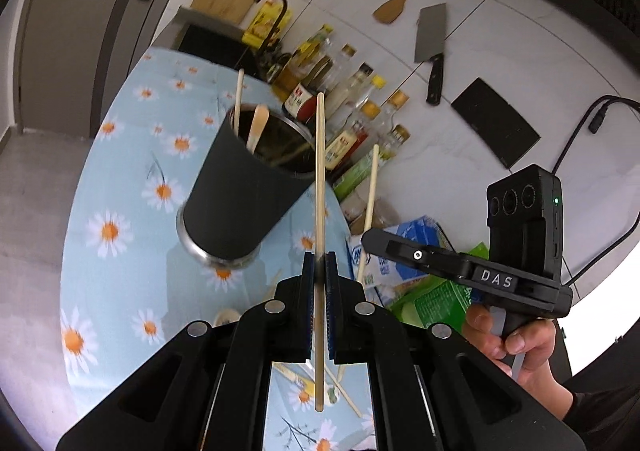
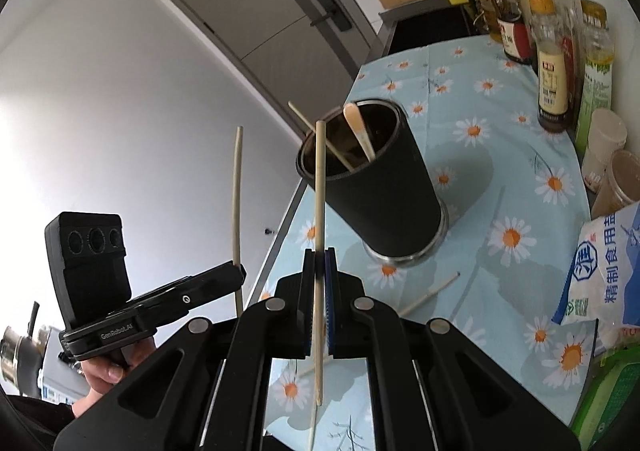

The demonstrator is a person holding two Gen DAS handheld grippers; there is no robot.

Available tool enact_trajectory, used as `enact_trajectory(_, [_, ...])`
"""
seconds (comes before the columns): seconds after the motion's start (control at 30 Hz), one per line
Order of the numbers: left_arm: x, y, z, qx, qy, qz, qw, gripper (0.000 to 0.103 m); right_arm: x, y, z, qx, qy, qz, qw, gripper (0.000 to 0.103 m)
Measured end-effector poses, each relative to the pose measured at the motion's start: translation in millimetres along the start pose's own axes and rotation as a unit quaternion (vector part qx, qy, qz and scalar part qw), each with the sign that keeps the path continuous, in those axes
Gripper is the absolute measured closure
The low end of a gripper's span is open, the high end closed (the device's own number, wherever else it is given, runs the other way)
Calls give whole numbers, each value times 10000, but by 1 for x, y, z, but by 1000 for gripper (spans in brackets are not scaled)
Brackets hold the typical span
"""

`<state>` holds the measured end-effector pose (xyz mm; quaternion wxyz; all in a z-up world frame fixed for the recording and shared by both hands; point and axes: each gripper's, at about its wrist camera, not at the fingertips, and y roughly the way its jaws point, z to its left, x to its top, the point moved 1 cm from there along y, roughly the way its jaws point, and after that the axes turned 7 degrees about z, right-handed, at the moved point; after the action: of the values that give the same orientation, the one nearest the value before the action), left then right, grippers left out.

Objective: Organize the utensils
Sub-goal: 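Lift both held chopsticks and carry them above the black holder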

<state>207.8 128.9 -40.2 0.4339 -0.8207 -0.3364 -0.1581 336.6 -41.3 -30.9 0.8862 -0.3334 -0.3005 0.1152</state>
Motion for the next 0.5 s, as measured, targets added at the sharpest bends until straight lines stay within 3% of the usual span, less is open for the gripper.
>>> enact_trajectory(0.3, [29, -10, 6, -166, 406, -226, 9988, 99, 14, 9, 22, -254, -37, -309, 9992, 97])
enact_trajectory(0.5, [48, -18, 11, -210, 593, -458, 9970, 99, 36, -1, 32, -309, -9, -785, 9964, 97])
